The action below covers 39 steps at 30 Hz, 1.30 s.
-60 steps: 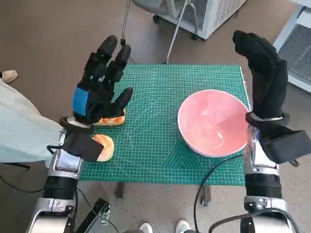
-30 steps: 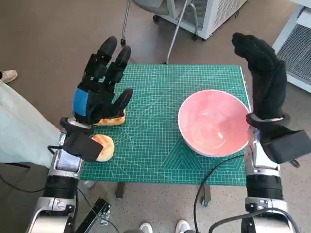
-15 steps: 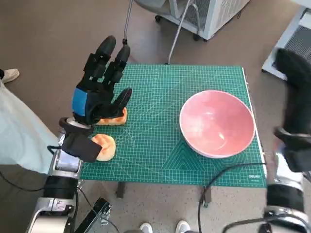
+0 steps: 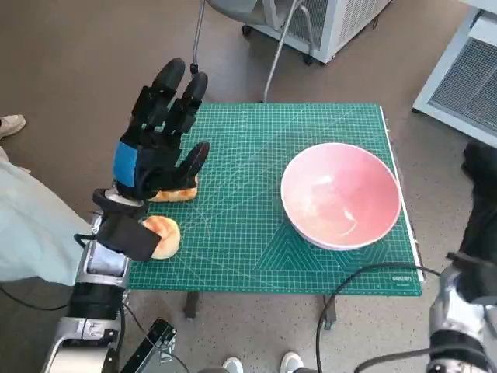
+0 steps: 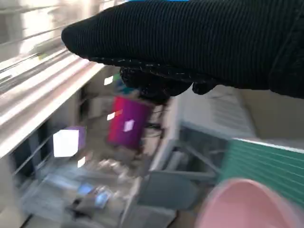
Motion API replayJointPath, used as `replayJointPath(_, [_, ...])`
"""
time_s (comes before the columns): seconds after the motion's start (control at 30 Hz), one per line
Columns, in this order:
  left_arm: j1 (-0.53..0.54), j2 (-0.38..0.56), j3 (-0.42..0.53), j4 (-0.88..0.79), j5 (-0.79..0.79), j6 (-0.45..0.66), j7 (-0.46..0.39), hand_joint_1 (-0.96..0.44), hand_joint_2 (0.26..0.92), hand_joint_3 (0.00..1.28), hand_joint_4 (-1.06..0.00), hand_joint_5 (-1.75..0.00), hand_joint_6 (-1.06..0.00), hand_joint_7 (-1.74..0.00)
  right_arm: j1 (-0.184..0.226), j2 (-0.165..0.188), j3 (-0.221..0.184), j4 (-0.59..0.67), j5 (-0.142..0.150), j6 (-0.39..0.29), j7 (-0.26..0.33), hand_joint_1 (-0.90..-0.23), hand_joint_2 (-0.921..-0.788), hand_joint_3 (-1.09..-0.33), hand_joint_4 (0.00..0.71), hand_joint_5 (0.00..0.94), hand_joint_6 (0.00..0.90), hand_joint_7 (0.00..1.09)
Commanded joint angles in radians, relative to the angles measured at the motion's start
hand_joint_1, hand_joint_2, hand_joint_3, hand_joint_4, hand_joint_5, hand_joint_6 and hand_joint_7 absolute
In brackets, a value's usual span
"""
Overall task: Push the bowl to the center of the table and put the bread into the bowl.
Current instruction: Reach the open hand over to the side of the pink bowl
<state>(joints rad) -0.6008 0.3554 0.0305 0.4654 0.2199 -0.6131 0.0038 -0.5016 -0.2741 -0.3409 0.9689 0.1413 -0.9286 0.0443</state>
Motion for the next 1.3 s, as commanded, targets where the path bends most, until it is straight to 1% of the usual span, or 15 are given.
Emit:
replayJointPath(0.03, [0.002,0.010,0.005,-0.001,-0.011,0.007,-0.008,0.05,0.695,0.85,-0.24,0.00,-0.17,-0.28,-0.022,0.060,-0.012,0.087,0.073,0.051,0.084,-0.529,-0.921,-0.799,0.304,0.000,0.004,0.78])
replayJointPath(0.1, [0.002,0.011,0.005,-0.002,-0.012,0.008,-0.010,0.05,0.696,0.85,-0.24,0.00,-0.17,-0.28,-0.038,0.071,-0.017,0.113,0.087,0.063,0.101,-0.536,-0.921,-0.802,0.300,0.000,0.003,0.76])
replayJointPath(0.17, [0.003,0.014,0.006,-0.007,-0.012,0.010,-0.014,0.04,0.697,0.84,-0.24,0.00,-0.16,-0.29,-0.065,0.088,-0.029,0.147,0.108,0.086,0.117,-0.532,-0.921,-0.814,0.303,0.002,0.025,0.70])
replayJointPath(0.2, [0.005,0.016,0.007,-0.010,-0.013,0.010,-0.017,0.04,0.697,0.84,-0.24,0.00,-0.16,-0.29,-0.085,0.100,-0.040,0.169,0.126,0.106,0.133,-0.531,-0.921,-0.815,0.304,0.002,0.030,0.68])
replayJointPath(0.27, [0.007,0.019,0.009,-0.014,-0.015,0.012,-0.021,0.04,0.698,0.84,-0.24,0.00,-0.16,-0.29,-0.114,0.115,-0.054,0.203,0.149,0.133,0.158,-0.530,-0.921,-0.812,0.306,0.002,0.063,0.62])
replayJointPath(0.4, [0.013,0.026,0.014,-0.025,-0.017,0.013,-0.027,0.04,0.698,0.84,-0.24,0.00,-0.16,-0.29,-0.161,0.136,-0.069,0.253,0.165,0.174,0.175,-0.538,-0.921,-0.795,0.279,0.000,0.106,0.54])
replayJointPath(0.53, [0.023,0.033,0.018,-0.043,-0.015,0.019,-0.031,0.03,0.698,0.84,-0.24,0.00,-0.16,-0.30,-0.201,0.154,-0.091,0.284,0.185,0.217,0.182,-0.550,-0.921,-0.804,0.269,0.000,0.121,0.53])
replayJointPath(0.67, [0.035,0.041,0.023,-0.067,-0.012,0.030,-0.032,0.02,0.696,0.85,-0.24,0.00,-0.15,-0.31,-0.239,0.177,-0.121,0.305,0.211,0.259,0.191,-0.556,-0.921,-0.868,0.273,0.004,0.131,0.54])
replayJointPath(0.73, [0.043,0.045,0.025,-0.083,-0.013,0.038,-0.035,0.02,0.691,0.85,-0.24,0.00,-0.14,-0.34,-0.255,0.190,-0.132,0.312,0.219,0.274,0.192,-0.548,-0.921,-0.895,0.275,0.005,0.134,0.54])
replayJointPath(0.87, [0.064,0.051,0.033,-0.119,-0.018,0.053,-0.042,0.02,0.682,0.87,-0.24,0.00,-0.10,-0.41,-0.288,0.212,-0.145,0.326,0.222,0.303,0.182,-0.531,-0.921,-0.952,0.269,0.002,0.136,0.55])
replayJointPath(0.97, [0.076,0.053,0.039,-0.148,-0.020,0.070,-0.047,0.02,0.684,0.86,-0.24,0.00,-0.07,-0.48,-0.310,0.226,-0.152,0.332,0.220,0.322,0.172,-0.534,-0.921,-0.980,0.259,0.001,0.114,0.58])
replayJointPath(1.07, [0.088,0.056,0.045,-0.177,-0.018,0.090,-0.049,0.01,0.687,0.85,-0.24,0.00,-0.04,-0.53,-0.332,0.236,-0.155,0.339,0.214,0.342,0.154,-0.545,-0.921,-0.991,0.255,0.000,0.102,0.59])
replayJointPath(1.1, [0.093,0.057,0.047,-0.187,-0.019,0.095,-0.051,0.01,0.690,0.85,-0.24,0.00,-0.03,-0.55,-0.336,0.239,-0.156,0.340,0.212,0.345,0.150,-0.549,-0.921,-0.995,0.251,0.001,0.091,0.62])
replayJointPath(1.3, [0.124,0.059,0.058,-0.250,-0.016,0.136,-0.056,0.01,0.694,0.84,-0.24,0.00,0.00,-0.60,-0.372,0.262,-0.157,0.348,0.202,0.383,0.109,-0.570,-0.921,-1.004,0.240,0.000,0.066,0.66])
